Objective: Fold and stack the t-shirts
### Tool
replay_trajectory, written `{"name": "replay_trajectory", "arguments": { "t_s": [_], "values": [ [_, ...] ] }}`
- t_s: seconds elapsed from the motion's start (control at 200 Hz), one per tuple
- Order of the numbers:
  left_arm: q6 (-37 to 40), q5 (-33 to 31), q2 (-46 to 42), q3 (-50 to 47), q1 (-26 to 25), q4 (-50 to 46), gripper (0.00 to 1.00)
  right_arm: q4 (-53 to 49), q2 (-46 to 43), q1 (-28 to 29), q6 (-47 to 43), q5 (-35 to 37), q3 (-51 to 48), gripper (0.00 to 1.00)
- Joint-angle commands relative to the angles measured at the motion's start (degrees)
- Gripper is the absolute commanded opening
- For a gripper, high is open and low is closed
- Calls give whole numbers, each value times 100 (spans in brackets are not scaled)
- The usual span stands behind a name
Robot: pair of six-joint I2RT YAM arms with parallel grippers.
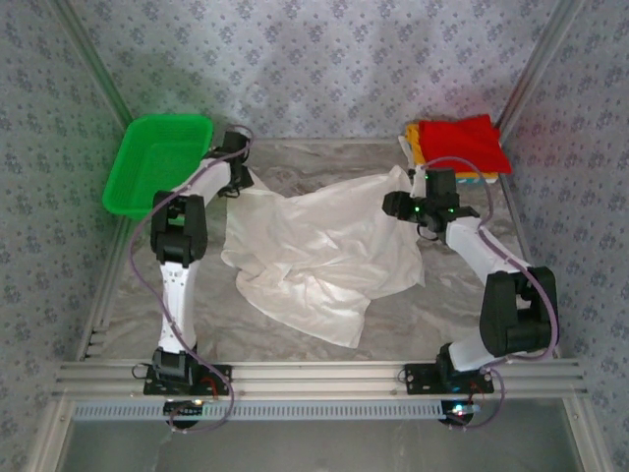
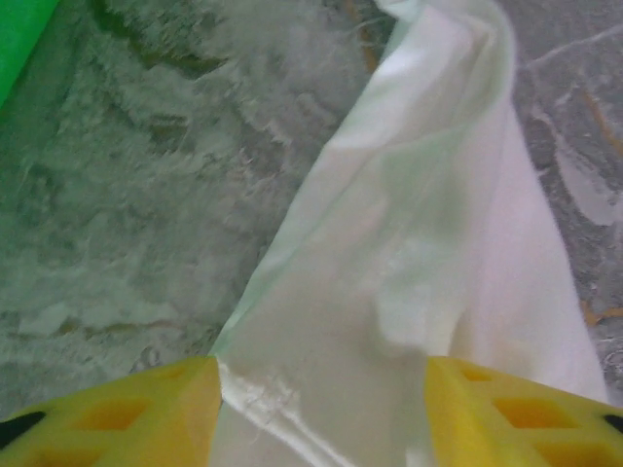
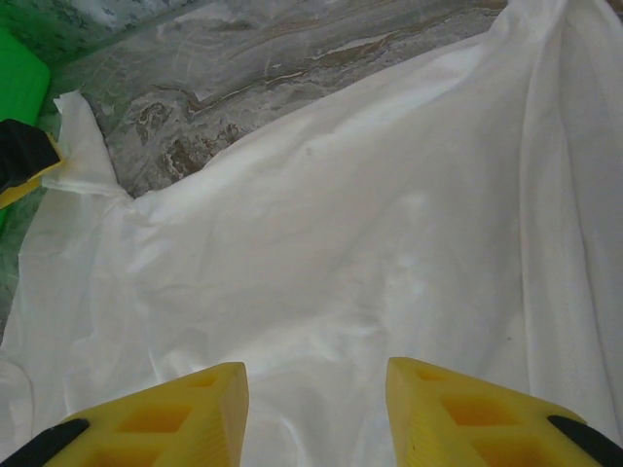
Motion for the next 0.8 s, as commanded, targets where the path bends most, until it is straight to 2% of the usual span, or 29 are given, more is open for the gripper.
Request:
{"name": "replay_trajectory", "arguments": {
  "t_s": [0.0,0.11,0.2,0.355,0.485,0.59,0.635,0.73,0.799],
  "values": [
    [-7,64,103,168,17,-121,43,121,-134,-90,135,-275,-51,43],
    [9,45,66,154,1,-88,35,201,-138,-162,221,-412,-103,43],
    [23,44,64,201,-5,-147,16,200,-149,-188,251,-451,-98,43],
    [58,-55,-54,244,-77,-161,0,210,-185,-193,270,-473,-86,43],
    [46,-26,-132,424,-116,-280,0,196,-209,-206,289,-495,-81,43],
    [-189,77,-365,114,-71,-176,0,184,-263,-224,269,-503,-86,43],
    [-317,116,-575,-307,-62,99,15,168,-282,-232,254,-483,-90,43],
    [-576,84,-978,-1081,-71,682,35,185,-275,-267,272,-495,-111,43],
    [-664,50,-1020,-1236,-71,726,40,244,-258,-281,332,-502,-124,43]
  ]
}}
